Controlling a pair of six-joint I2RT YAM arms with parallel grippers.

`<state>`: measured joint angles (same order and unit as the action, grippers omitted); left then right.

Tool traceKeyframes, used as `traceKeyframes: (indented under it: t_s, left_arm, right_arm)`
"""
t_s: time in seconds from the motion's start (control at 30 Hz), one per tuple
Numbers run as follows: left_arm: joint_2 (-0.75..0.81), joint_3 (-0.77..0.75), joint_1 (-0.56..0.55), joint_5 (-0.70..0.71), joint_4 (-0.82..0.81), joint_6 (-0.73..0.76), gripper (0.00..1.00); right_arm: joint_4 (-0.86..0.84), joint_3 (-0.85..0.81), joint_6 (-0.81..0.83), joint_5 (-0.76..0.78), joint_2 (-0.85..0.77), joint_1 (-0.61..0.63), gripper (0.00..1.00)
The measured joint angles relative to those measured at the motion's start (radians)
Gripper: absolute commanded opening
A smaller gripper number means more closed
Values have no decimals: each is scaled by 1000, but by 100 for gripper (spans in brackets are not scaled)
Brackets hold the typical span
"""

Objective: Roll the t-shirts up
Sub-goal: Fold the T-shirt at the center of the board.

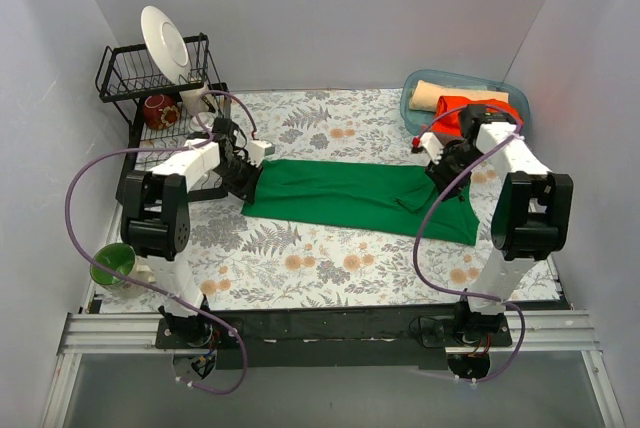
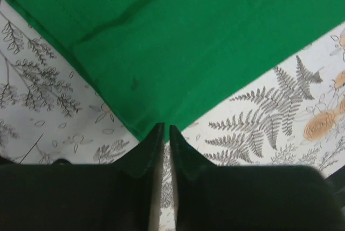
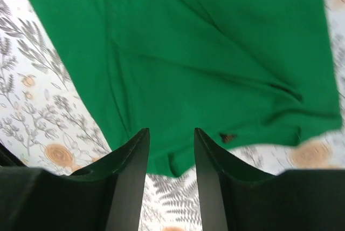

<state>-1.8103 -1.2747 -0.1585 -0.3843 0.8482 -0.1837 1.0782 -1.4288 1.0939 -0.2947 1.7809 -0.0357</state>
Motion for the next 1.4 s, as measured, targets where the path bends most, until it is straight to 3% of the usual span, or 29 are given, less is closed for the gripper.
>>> traceKeyframes:
  t_s: [0.2,0.6,0.8,0.97,1.03,1.13,1.2,1.23,1.4]
  left_arm:
    - [-106,-20,0,-4,-19,-21,2]
    - [-118,-42,0,-4,-19,-37,3]
    - [-118,-42,0,-3,-20,-42,3]
    - [-118,-41,0,-2,-20,-41,6]
    - [-118,-41,0,-1,-20,-41,9]
    - [-118,-41,0,-1,-18,-42,18]
    - [-115,-43,0,-2,-11,-40,25]
    - [-112,-44,-1,-2,-6,-32,33]
    - [-49,-52,-1,-32,50,74,44]
  right_arm:
    - [-39,72,-6,-15,45,88,42]
    - [-146,107,-48,-13,141,169,40]
    - [-190,8,-116,-16,188,181,39]
    - [-282,-279,-250,-20,260,180,41]
    - [-357,-367,-312,-23,267,176,43]
    - [-425,-372,-372,-30,238,172,48]
    - [-433,-311,-390,-25,209,168,51]
    - [-431,-271,-393,-22,196,166,52]
    - [-389,-64,-393,-16,128,161,55]
